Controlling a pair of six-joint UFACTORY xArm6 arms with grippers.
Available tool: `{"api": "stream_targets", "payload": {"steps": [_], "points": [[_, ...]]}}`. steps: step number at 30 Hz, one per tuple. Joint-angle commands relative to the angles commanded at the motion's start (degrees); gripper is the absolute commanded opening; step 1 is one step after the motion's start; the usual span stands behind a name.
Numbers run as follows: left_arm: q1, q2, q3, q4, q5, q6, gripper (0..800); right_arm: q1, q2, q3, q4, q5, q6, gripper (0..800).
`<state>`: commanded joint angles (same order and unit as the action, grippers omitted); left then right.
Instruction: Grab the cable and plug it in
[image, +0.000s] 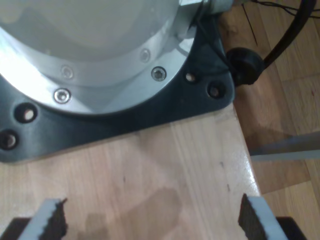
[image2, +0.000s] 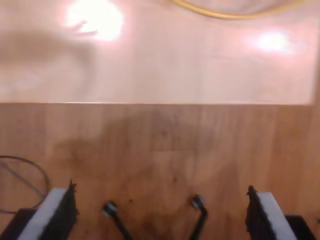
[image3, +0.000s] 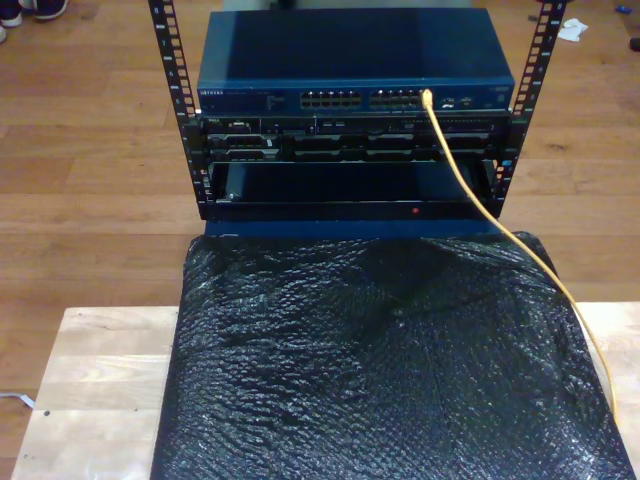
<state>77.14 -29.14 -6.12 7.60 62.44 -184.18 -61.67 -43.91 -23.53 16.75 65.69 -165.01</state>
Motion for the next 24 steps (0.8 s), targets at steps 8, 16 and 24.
{"api": "stream_targets", "payload": {"steps": [8,16,24], "points": [[0.0,0.0,0.0,0.09,0.0,0.0,800,-3.87,-2.46,3.16,-9.93,0.62,-3.6,798],[0.0,0.0,0.0,0.0,0.0,0.0,800,-12.31,-4.92,7.91,-14.33,0.09,-8.79,798],[0.0,0.0,0.0,0.09,0.0,0.0,800,-21.01,-5.54,13.36,-14.51,-0.09,-18.73,798]]}}
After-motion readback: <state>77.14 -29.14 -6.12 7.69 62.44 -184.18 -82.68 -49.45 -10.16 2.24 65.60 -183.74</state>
